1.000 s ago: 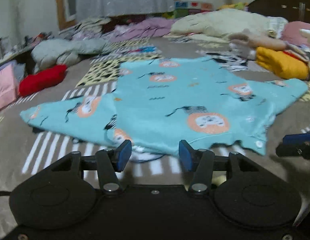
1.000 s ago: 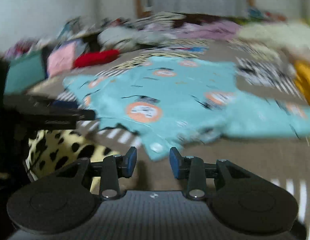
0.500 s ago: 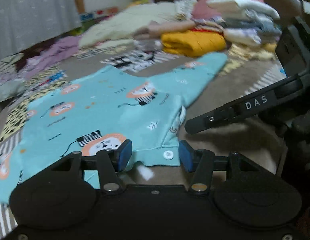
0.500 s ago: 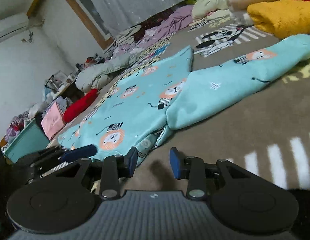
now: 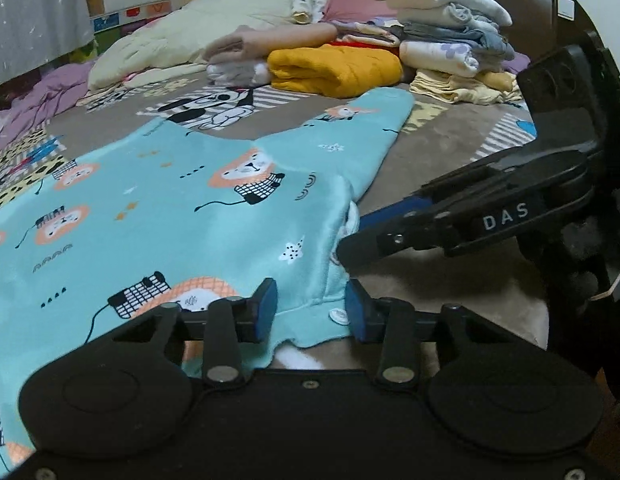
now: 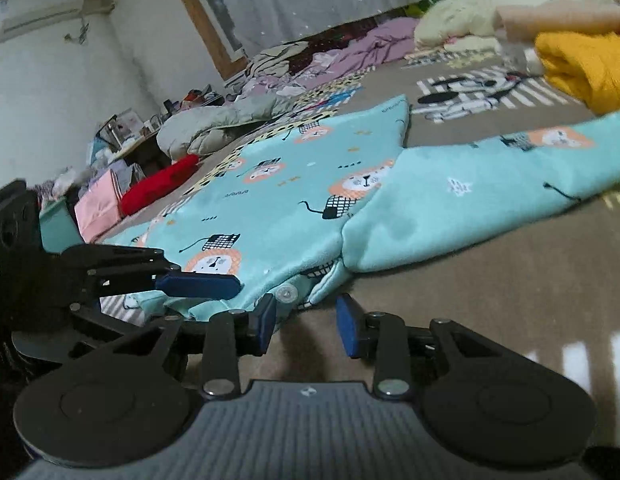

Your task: Fold clothes

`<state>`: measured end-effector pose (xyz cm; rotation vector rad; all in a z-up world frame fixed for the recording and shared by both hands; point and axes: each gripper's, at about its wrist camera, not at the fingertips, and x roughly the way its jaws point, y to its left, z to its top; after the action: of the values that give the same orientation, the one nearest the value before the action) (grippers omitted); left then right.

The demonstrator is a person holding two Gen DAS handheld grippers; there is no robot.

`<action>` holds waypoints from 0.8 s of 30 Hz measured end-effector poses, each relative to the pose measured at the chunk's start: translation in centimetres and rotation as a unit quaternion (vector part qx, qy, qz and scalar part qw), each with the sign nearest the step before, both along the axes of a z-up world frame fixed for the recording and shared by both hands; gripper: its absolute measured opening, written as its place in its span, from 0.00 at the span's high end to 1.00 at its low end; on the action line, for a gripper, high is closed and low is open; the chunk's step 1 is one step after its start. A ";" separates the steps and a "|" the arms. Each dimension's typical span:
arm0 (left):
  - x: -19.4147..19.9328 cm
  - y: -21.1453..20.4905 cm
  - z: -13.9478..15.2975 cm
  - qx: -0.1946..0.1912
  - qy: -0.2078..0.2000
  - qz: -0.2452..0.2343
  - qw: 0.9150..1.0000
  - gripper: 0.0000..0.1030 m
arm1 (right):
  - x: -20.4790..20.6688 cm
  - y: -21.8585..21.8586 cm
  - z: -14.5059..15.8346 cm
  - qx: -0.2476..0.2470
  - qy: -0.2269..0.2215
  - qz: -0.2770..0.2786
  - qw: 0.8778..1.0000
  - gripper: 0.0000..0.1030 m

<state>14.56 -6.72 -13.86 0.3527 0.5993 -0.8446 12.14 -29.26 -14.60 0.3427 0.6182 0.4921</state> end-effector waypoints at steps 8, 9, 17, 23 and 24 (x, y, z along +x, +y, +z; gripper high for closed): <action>0.8 1.3 1.2 -0.052 0.022 0.015 0.998 0.94 | 0.3 -0.5 -0.1 0.027 0.002 -0.014 1.000 0.66; 1.0 1.6 1.4 -0.062 0.026 0.020 0.998 0.94 | 0.3 -0.6 -0.2 0.032 0.003 -0.016 0.999 0.66; 2.1 2.8 2.4 -0.128 0.062 0.064 0.988 0.95 | 0.3 -0.6 -0.4 0.036 0.005 -0.030 0.999 0.68; 3.6 3.8 2.0 -0.165 0.113 0.114 0.973 0.95 | 0.8 -1.5 -1.0 0.093 0.030 -0.051 0.994 0.68; 3.8 4.0 2.0 -0.174 0.119 0.122 0.970 0.95 | 0.9 -1.3 -1.1 0.086 0.031 -0.053 0.994 0.70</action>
<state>18.34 -2.76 -11.90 -0.1443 0.6868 -0.7414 13.08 -30.60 -15.65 0.5539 0.6159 0.4355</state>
